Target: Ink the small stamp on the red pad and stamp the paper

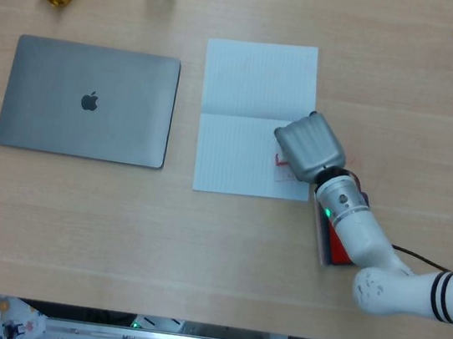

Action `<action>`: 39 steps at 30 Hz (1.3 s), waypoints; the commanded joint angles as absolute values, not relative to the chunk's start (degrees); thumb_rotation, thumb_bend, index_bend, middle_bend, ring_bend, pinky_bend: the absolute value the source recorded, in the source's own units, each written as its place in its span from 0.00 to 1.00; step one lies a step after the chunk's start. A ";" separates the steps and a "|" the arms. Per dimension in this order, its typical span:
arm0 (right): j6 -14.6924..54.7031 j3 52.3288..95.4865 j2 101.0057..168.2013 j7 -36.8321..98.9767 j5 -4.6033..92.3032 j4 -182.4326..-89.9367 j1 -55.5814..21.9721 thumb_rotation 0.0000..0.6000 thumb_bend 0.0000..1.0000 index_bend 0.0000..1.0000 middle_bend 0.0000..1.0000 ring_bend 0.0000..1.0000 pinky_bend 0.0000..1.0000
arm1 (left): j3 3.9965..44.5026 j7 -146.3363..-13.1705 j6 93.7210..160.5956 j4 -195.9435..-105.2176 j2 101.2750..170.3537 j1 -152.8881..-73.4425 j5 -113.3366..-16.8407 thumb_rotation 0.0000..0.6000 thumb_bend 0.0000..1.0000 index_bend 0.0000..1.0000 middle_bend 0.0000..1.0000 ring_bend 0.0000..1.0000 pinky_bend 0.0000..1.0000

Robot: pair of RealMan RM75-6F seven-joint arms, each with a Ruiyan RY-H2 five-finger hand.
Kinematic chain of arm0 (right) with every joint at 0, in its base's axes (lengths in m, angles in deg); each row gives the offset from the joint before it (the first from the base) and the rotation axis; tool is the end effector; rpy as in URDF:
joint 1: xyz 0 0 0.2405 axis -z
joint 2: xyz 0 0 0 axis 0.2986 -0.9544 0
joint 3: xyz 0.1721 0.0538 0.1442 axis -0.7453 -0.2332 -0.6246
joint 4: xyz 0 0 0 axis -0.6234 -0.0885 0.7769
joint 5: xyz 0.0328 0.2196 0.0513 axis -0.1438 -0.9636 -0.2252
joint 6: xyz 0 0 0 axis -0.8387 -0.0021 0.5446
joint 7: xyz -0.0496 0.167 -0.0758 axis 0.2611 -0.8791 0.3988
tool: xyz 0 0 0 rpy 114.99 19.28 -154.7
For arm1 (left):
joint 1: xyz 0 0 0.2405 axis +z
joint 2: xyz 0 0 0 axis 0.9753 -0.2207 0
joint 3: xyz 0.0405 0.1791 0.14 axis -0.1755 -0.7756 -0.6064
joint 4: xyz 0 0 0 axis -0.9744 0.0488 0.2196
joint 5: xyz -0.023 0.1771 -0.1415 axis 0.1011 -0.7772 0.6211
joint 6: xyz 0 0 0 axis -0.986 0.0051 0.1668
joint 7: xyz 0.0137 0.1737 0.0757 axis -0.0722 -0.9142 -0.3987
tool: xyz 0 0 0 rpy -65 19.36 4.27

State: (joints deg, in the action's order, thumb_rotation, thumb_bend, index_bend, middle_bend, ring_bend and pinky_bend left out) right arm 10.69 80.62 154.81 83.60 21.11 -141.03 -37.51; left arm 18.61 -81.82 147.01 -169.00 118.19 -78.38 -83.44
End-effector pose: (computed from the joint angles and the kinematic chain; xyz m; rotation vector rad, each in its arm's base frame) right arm -0.0921 -0.3372 -0.1497 2.1138 -0.7070 0.5029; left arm -0.3327 0.2034 0.1309 -1.2740 -0.9721 -0.7550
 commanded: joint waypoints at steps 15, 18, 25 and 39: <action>11.62 78.45 150.09 81.09 21.74 -147.20 -36.75 1.00 0.37 0.79 0.69 0.55 0.43 | 18.66 -81.82 147.50 -169.54 117.85 -78.28 -83.93 1.00 0.21 0.08 0.00 0.01 0.00; 11.88 77.28 148.44 80.70 21.08 -148.63 -37.03 1.00 0.37 0.79 0.69 0.56 0.43 | 18.53 -81.97 147.56 -169.75 117.81 -78.29 -84.22 1.00 0.21 0.08 0.00 0.01 0.00; 12.06 76.59 147.92 81.63 19.81 -147.76 -38.30 1.00 0.37 0.79 0.69 0.55 0.43 | 18.50 -82.12 147.81 -170.08 117.66 -78.16 -84.29 1.00 0.21 0.08 0.00 0.01 0.00; 11.22 78.45 152.95 84.25 18.70 -141.70 -40.04 1.00 0.37 0.79 0.69 0.56 0.43 | 18.49 -82.21 147.12 -169.72 117.85 -78.34 -83.84 1.00 0.21 0.08 0.00 0.01 0.00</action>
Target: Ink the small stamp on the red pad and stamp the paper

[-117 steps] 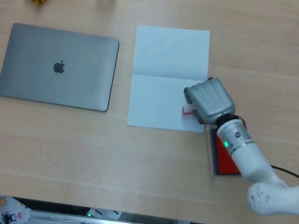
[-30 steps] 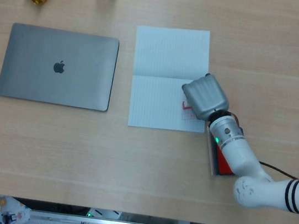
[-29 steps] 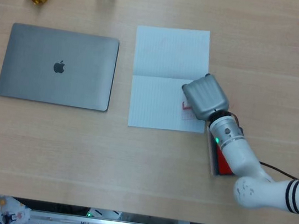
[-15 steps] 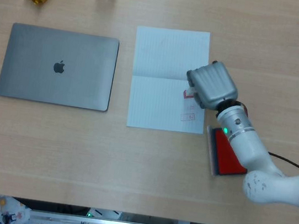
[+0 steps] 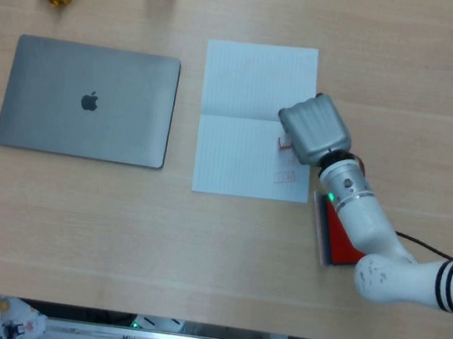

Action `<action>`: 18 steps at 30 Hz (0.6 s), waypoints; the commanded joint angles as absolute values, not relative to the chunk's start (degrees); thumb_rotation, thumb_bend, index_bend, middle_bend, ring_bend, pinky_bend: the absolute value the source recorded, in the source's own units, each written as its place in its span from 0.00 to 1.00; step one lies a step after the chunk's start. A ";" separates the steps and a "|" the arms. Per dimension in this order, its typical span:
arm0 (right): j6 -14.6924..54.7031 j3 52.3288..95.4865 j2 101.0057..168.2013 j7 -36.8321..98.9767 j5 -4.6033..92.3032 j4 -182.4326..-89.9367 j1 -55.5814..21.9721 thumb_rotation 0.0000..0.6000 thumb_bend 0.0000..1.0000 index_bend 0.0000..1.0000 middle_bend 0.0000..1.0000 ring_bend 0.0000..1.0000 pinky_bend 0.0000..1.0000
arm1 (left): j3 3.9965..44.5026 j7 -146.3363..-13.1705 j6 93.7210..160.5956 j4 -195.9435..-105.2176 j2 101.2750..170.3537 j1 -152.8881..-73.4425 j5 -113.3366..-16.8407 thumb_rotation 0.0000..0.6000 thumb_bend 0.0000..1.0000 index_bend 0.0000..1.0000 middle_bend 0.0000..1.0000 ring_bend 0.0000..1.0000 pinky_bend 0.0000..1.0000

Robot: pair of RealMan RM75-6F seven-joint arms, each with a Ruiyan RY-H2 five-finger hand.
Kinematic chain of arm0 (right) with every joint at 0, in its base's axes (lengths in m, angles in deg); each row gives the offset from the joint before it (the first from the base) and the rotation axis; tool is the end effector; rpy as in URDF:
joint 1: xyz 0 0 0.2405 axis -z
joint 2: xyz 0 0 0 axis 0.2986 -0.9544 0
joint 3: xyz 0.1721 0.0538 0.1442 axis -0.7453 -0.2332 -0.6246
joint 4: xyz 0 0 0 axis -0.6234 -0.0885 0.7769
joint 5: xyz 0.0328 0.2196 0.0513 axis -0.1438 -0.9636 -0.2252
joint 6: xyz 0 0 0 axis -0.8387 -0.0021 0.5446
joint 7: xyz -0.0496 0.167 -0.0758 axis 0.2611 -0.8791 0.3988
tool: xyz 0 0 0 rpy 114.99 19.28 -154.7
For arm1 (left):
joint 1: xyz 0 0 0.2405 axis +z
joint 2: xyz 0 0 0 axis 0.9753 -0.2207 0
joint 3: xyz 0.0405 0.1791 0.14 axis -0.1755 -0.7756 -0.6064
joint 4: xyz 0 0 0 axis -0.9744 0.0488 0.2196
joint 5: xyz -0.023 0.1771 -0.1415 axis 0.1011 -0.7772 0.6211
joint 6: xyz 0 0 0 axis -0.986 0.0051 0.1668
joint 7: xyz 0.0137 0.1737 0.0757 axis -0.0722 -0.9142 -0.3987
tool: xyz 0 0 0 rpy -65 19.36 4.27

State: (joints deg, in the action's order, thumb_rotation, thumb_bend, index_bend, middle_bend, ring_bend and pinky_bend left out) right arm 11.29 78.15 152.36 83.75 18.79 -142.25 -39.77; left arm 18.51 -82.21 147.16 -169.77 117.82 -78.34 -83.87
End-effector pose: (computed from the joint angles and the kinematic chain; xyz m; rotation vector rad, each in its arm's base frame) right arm -0.0793 -0.3580 -0.1313 2.0622 -0.7085 0.5352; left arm -0.3294 0.2029 0.1310 -1.2812 -0.9695 -0.7585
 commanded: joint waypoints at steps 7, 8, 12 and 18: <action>11.30 78.79 155.30 85.43 18.43 -139.20 -40.46 1.00 0.37 0.80 0.70 0.55 0.43 | 18.55 -81.85 147.00 -169.30 117.90 -78.25 -83.48 1.00 0.21 0.08 0.00 0.01 0.00; 11.31 78.80 155.53 85.56 18.40 -138.91 -40.49 1.00 0.37 0.80 0.70 0.55 0.43 | 18.54 -81.81 147.00 -169.27 117.91 -78.24 -83.49 1.00 0.21 0.08 0.00 0.01 0.00; 11.15 78.84 156.25 86.01 18.07 -137.94 -40.54 1.00 0.37 0.80 0.70 0.55 0.43 | 18.52 -81.71 146.97 -169.15 117.93 -78.19 -83.40 1.00 0.21 0.08 0.00 0.01 0.00; 10.78 78.82 157.06 86.25 17.74 -136.85 -40.47 1.00 0.37 0.80 0.70 0.56 0.43 | 18.52 -81.52 146.99 -169.01 117.98 -78.16 -83.45 1.00 0.21 0.08 0.00 0.01 0.00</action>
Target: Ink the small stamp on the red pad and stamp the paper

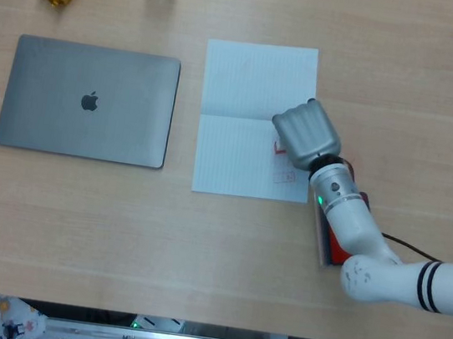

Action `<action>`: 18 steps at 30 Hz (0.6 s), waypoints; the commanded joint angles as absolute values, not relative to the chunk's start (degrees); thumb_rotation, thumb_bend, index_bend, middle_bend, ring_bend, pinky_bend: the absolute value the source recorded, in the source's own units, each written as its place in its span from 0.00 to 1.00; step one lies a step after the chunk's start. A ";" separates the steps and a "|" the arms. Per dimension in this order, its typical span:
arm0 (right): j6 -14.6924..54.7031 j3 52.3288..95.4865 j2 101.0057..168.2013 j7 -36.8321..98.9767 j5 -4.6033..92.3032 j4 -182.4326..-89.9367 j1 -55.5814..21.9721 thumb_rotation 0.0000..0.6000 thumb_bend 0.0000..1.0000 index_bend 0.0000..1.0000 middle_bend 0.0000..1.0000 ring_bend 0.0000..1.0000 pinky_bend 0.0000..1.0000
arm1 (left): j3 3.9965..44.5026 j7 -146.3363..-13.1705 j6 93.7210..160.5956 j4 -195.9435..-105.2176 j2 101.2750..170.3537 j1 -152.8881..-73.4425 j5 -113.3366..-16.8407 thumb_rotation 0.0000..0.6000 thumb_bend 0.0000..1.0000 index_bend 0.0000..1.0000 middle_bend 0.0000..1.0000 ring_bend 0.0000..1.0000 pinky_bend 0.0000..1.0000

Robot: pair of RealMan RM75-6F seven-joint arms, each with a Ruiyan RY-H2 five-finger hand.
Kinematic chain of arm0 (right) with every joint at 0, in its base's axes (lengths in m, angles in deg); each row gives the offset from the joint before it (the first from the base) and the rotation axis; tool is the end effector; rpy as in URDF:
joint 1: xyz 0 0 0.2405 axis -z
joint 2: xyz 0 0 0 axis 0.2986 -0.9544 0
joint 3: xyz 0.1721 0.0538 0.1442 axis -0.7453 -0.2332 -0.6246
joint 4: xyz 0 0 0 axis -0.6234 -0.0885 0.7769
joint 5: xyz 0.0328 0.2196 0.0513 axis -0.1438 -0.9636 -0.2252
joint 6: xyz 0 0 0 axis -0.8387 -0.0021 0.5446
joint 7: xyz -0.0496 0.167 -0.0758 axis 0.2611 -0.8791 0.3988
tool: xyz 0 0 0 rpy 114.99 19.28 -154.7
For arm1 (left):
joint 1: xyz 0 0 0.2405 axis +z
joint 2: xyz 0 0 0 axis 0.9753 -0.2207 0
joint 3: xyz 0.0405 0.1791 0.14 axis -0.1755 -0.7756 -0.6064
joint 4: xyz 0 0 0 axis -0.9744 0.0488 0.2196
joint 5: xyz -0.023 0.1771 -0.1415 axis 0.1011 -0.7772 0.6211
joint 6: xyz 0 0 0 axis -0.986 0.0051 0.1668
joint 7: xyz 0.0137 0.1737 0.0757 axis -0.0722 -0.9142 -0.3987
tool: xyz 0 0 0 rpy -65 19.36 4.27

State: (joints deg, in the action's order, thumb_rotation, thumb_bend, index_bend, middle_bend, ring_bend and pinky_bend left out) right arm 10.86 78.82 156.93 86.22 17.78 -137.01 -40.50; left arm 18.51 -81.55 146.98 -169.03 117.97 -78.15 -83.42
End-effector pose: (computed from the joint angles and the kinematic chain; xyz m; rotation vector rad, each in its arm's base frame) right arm -0.0819 -0.3558 -0.1510 2.0768 -0.6653 0.4850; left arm -0.3341 0.2016 0.1318 -1.2716 -0.9767 -0.7516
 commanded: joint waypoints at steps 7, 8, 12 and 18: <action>10.68 78.86 157.31 86.53 17.79 -136.46 -40.29 1.00 0.37 0.80 0.70 0.56 0.43 | 18.50 -81.52 147.08 -168.96 118.04 -78.12 -83.54 1.00 0.21 0.08 0.00 0.01 0.00; 10.70 78.86 157.35 86.56 17.74 -136.36 -40.23 1.00 0.37 0.81 0.70 0.56 0.43 | 18.50 -81.53 147.06 -168.95 118.04 -78.11 -83.52 1.00 0.21 0.08 0.00 0.01 0.00; 10.62 78.95 157.38 86.67 17.59 -136.06 -40.01 1.00 0.37 0.81 0.70 0.56 0.43 | 18.53 -81.52 147.07 -168.93 118.01 -78.10 -83.49 1.00 0.21 0.08 0.00 0.01 0.00; 10.29 78.77 157.73 86.80 17.54 -135.66 -40.01 1.00 0.37 0.81 0.70 0.56 0.43 | 18.52 -81.57 146.98 -168.88 118.05 -78.08 -83.36 1.00 0.21 0.07 0.00 0.01 0.00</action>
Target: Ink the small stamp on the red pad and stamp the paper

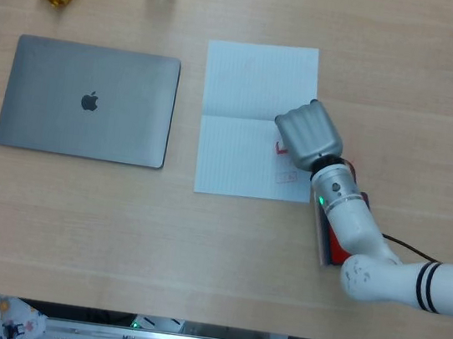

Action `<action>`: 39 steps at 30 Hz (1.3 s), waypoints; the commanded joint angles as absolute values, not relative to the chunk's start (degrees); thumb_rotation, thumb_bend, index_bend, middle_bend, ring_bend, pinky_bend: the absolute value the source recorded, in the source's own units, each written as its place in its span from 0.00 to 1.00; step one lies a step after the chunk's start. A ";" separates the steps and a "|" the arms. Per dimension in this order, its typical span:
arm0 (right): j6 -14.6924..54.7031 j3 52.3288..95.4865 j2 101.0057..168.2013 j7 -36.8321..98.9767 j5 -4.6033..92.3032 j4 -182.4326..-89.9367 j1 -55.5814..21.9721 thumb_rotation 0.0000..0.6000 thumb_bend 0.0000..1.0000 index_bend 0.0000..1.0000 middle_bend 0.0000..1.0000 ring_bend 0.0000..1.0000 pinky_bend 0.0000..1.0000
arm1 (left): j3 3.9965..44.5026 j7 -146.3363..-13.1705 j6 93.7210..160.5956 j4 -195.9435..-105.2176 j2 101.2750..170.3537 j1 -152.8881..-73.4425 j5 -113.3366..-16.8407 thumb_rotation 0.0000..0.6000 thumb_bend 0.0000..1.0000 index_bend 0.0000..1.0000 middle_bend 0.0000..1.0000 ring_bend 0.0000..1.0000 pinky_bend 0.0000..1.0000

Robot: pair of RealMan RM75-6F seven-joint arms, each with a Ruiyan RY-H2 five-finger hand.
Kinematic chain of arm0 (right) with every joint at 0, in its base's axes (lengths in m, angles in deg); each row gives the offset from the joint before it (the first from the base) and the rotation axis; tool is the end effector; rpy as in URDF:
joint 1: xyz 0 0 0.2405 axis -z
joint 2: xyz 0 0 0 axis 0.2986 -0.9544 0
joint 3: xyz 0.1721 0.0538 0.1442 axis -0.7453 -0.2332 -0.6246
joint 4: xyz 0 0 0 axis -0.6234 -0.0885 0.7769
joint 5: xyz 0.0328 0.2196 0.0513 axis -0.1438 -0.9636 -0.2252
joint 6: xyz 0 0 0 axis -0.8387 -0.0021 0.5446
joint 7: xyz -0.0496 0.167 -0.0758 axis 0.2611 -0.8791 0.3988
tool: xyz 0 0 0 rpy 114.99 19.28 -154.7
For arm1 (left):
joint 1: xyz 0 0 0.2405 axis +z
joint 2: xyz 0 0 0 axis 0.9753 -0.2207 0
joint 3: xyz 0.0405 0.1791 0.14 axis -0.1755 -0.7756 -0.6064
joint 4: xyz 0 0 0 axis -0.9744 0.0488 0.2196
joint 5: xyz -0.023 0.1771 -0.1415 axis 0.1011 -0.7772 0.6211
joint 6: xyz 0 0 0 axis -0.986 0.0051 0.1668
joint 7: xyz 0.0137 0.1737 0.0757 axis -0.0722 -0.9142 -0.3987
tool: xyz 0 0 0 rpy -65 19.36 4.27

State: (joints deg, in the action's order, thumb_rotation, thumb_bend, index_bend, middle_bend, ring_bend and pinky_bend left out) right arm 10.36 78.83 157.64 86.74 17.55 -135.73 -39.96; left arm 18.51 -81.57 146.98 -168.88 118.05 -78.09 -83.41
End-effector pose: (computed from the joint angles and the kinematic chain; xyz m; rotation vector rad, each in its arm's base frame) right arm -0.0877 -0.3562 -0.1540 2.0745 -0.6673 0.4647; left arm -0.3347 0.2012 0.1317 -1.2712 -0.9761 -0.7495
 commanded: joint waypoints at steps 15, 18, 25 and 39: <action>10.27 78.69 158.41 87.91 17.23 -134.93 -40.10 1.00 0.37 0.82 0.71 0.56 0.43 | 18.52 -81.39 147.05 -168.70 118.07 -77.93 -83.29 1.00 0.21 0.06 0.00 0.01 0.00; 10.31 78.68 158.28 88.04 17.21 -135.06 -40.04 1.00 0.37 0.82 0.71 0.56 0.43 | 18.54 -81.40 147.01 -168.67 118.11 -77.96 -83.29 1.00 0.21 0.06 0.00 0.01 0.00; 10.34 78.63 158.64 88.53 17.38 -135.18 -40.22 1.00 0.37 0.82 0.71 0.56 0.43 | 18.50 -81.49 147.10 -168.72 118.10 -77.83 -83.22 1.00 0.21 0.06 0.00 0.01 0.00; 10.20 78.71 158.59 88.36 17.80 -134.88 -39.83 1.00 0.37 0.82 0.71 0.56 0.43 | 18.45 -81.79 146.92 -168.79 118.12 -77.85 -83.16 1.00 0.21 0.06 0.00 0.01 0.00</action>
State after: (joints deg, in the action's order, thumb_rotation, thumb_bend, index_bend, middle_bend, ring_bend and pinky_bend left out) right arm 10.21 78.71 158.58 88.36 17.80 -134.88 -39.84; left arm 18.45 -81.79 146.92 -168.82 118.11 -77.85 -83.16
